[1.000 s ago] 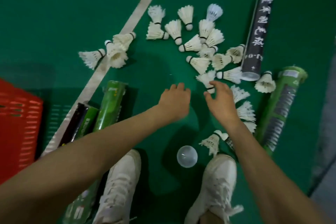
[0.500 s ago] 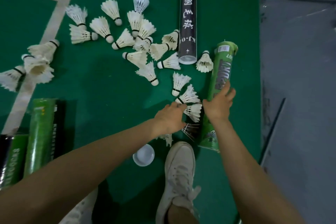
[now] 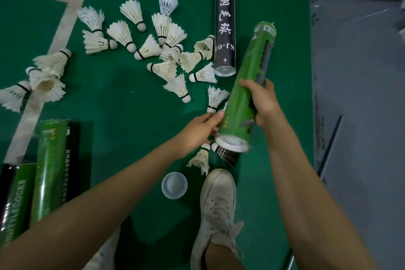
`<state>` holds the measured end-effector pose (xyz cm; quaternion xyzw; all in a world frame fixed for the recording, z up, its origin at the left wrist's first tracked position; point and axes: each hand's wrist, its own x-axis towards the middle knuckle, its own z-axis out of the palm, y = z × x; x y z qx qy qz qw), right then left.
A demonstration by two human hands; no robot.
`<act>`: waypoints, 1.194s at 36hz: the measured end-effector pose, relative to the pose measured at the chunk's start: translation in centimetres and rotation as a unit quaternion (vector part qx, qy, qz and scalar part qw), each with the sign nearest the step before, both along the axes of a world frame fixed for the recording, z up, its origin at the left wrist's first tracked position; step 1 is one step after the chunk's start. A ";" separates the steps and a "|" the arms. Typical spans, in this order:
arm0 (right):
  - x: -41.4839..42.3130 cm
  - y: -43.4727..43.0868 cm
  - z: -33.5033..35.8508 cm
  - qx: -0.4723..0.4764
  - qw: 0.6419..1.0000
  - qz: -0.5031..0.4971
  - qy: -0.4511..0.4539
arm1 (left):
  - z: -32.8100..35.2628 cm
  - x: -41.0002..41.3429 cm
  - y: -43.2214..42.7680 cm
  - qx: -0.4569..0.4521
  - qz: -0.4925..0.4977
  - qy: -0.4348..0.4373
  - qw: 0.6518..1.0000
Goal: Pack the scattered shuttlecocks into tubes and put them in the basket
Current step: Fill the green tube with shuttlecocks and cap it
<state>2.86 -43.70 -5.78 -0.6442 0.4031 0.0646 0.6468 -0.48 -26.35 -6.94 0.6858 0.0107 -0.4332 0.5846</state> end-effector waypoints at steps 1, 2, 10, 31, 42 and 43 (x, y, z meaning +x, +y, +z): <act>0.7 0.6 0.3 0.030 1.000 -0.001 -0.007 | 0.7 0.2 0.4 -0.041 0.026 0.055 0.997; 1.3 1.4 0.5 0.055 0.998 -0.001 -0.016 | 1.3 0.3 0.9 -0.080 0.047 0.098 0.991; 5.2 8.3 1.6 0.102 0.991 -0.001 -0.084 | 3.6 2.3 7.4 -0.228 0.126 0.181 0.948; 2.5 21.7 0.1 0.160 0.968 0.193 0.001 | 0.3 1.6 19.8 0.085 0.098 -0.062 0.990; 5.4 19.8 4.1 0.072 0.961 0.175 -0.199 | 1.9 0.3 22.7 0.116 0.045 -0.094 0.988; 5.7 19.7 4.5 0.057 0.960 0.177 -0.212 | 2.2 0.0 23.0 0.119 0.027 -0.086 0.989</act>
